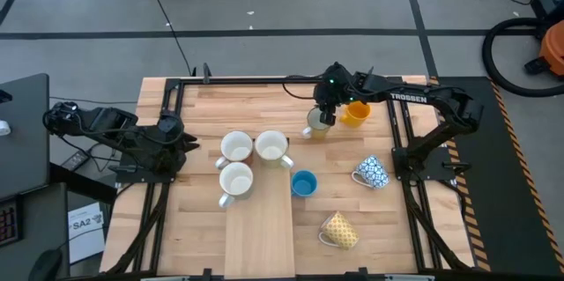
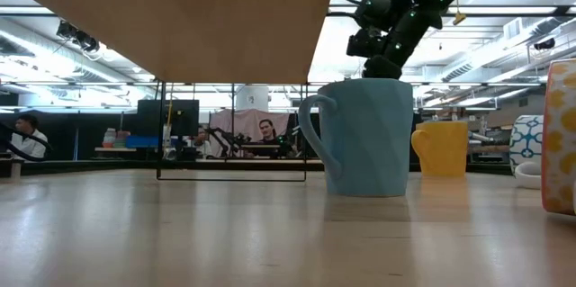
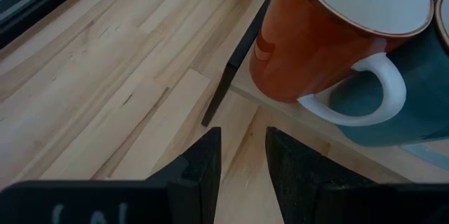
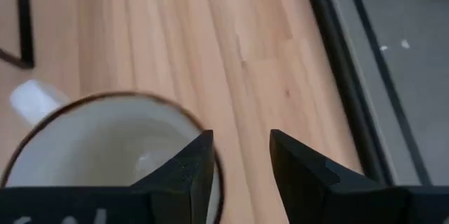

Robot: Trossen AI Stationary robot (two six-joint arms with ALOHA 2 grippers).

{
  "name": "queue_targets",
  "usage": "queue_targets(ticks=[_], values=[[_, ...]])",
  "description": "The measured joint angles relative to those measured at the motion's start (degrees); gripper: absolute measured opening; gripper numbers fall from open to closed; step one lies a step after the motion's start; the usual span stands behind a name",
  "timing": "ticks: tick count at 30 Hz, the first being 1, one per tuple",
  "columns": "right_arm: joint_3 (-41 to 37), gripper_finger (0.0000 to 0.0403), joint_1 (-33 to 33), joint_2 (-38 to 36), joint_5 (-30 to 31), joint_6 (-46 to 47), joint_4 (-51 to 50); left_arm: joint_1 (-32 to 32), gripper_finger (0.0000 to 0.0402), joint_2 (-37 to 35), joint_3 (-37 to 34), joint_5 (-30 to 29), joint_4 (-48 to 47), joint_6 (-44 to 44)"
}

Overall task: Place coffee mugs
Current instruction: Put the left yellow mug on the shelf aligned with the green mug

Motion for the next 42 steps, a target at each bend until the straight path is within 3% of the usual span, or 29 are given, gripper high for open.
queue_targets(ticks=[4, 10, 19, 32, 37, 42], values=[[0.1, 0.0145, 0.4, 0.0, 0.1, 0.0, 3.8, 0.0, 0.0119, 0.0, 0.0, 0.0, 0.0, 0.0], [5.7, 0.0145, 2.0, 0.0, 1.5, 2.8, 0.5, 0.0, 0.0119, 0.0, 0.0, 0.0, 0.0, 0.0], [16.9, 0.0145, 4.3, -0.1, 2.7, 29.3, -14.5, 0.0, 0.0119, 0.0, 0.0, 0.0, 0.0, 0.0], [17.9, 0.0144, 4.5, -0.1, 2.5, 64.1, -39.4, 0.0, 0.0119, 0.0, 0.0, 0.0, 0.0, 0.0], [16.9, 0.0144, 4.5, 0.0, 2.5, 69.0, -42.0, 0.0, 0.0119, 0.0, 0.0, 0.0, 0.0, 0.0], [14.9, 0.0144, 4.6, 0.0, 2.4, 70.7, -38.3, 0.0, 0.0119, 0.0, 0.0, 0.0, 0.0, 0.0]])
